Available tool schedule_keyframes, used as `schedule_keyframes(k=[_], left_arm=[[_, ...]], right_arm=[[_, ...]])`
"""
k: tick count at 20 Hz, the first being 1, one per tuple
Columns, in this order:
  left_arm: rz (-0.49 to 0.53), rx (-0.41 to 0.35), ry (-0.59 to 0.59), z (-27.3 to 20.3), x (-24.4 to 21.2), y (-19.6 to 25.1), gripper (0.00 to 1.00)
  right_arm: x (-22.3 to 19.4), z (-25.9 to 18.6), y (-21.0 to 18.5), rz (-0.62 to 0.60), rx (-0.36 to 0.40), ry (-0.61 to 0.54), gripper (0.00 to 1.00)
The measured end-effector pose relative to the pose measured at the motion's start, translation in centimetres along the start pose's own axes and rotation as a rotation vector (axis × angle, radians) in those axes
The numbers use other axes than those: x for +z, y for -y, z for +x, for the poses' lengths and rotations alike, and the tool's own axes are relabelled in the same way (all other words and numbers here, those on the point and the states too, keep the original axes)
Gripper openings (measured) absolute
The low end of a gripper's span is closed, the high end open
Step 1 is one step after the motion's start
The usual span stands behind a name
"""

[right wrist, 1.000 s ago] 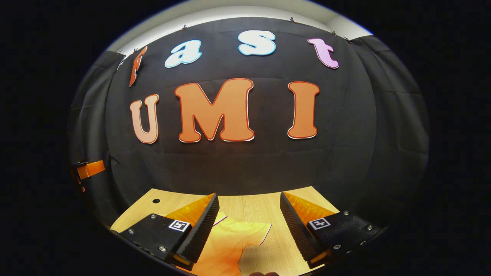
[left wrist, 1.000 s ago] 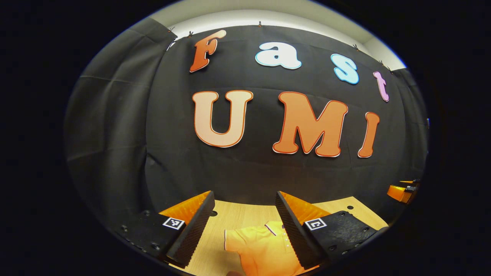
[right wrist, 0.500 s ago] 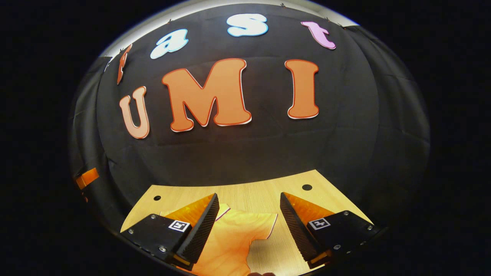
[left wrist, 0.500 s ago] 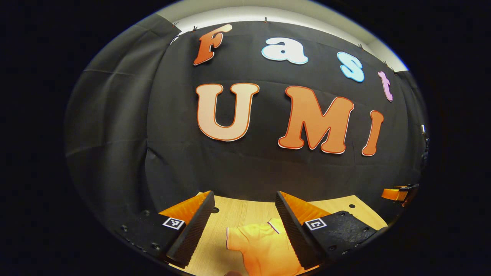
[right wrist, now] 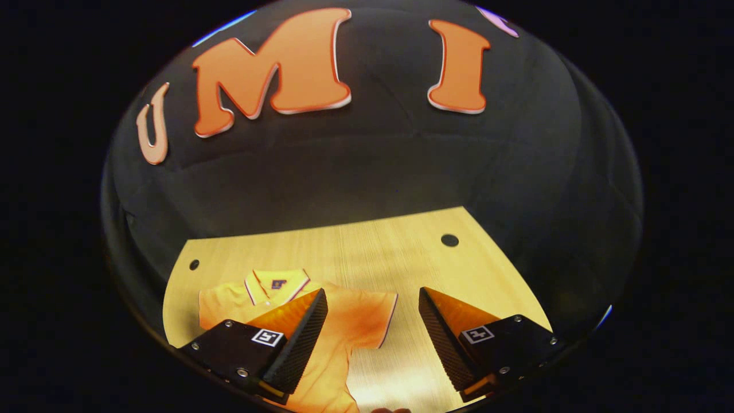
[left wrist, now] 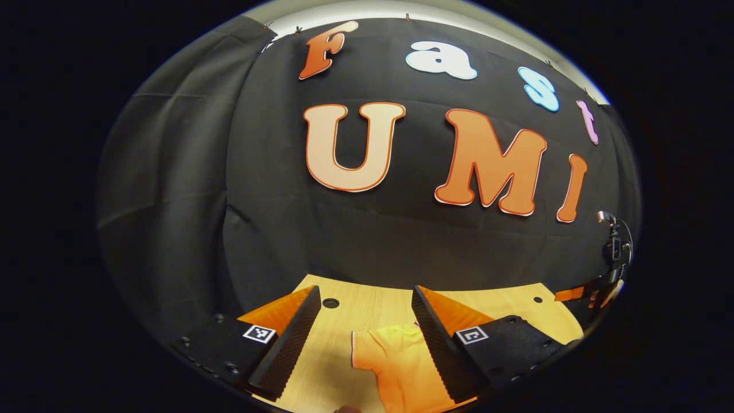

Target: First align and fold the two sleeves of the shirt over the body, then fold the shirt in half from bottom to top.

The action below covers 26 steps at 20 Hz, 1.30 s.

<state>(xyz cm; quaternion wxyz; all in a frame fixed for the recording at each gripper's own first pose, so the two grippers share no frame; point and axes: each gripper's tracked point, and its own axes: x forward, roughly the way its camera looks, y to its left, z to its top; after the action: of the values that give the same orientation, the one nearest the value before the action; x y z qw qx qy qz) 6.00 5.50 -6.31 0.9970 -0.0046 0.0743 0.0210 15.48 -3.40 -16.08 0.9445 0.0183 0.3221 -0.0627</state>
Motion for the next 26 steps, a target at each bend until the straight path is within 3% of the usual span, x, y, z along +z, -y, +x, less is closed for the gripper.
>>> schedule_keyframes(k=[3, 12, 15, 19, 26], left_arm=[[-0.001, 0.018, -0.026, 0.9, -1.1, -0.9, 0.98], [-0.019, 0.043, -0.131, 3.9, -5.4, -2.2, 0.98], [-0.013, 0.051, -0.152, 4.4, -6.2, -2.3, 0.98], [-0.016, 0.057, -0.185, 5.0, -7.6, -2.5, 0.98], [-0.053, 0.064, -0.213, 5.3, -8.8, -3.2, 0.98]], right_arm=[[-2.9, 4.2, 0.7, 0.044, 0.000, -0.182, 0.98], [-9.8, 13.4, 3.0, 0.001, -0.091, -0.461, 0.98], [-11.5, 14.8, 4.1, -0.054, -0.141, -0.513, 0.98], [-13.3, 15.7, 3.5, -0.039, -0.130, -0.590, 0.99], [-13.7, 15.9, 3.3, 0.085, -0.100, -0.661, 0.97]])
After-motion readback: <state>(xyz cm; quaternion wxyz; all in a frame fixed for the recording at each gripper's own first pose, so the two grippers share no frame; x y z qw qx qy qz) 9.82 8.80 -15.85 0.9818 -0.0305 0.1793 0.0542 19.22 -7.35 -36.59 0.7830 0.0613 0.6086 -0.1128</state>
